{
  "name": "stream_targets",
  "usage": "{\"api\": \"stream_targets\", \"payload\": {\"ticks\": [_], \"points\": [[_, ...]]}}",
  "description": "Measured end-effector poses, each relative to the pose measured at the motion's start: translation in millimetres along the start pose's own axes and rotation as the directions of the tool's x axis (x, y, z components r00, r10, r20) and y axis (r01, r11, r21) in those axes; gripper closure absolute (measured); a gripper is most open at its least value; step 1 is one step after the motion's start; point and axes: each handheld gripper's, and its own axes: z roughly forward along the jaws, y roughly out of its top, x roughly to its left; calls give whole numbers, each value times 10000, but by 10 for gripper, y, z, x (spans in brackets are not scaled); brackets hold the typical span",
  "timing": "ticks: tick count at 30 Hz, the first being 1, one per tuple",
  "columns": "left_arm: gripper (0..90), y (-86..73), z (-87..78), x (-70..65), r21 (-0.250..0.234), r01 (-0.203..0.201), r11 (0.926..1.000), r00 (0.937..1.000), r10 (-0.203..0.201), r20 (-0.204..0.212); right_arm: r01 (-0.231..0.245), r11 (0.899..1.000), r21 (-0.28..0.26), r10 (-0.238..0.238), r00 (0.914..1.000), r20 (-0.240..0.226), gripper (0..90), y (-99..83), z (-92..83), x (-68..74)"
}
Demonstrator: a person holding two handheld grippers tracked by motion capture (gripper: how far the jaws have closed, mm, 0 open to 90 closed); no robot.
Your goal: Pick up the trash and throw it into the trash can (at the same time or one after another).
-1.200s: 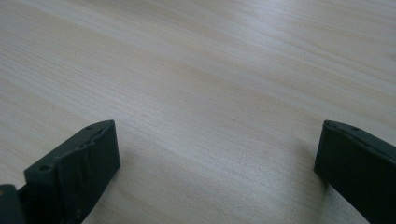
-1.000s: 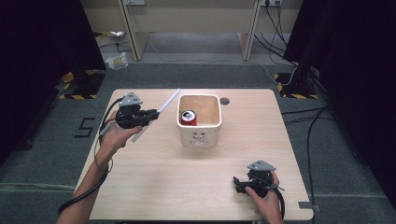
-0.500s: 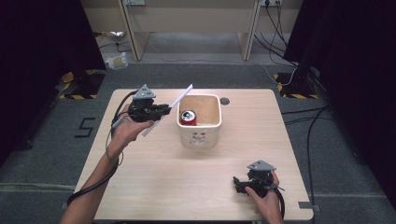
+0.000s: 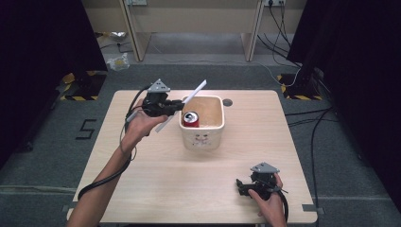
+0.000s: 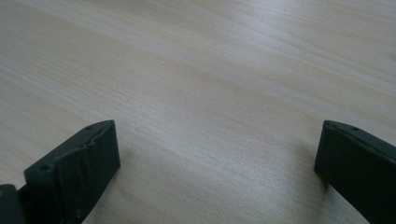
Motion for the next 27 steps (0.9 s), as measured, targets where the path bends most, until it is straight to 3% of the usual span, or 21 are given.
{"api": "stream_targets", "payload": {"ticks": [27], "points": [[792, 349, 604, -198, -60, 326, 9995, 9990, -324, 317, 80, 10000, 9, -80, 9999, -94, 2, 2, 2, 5]]}}
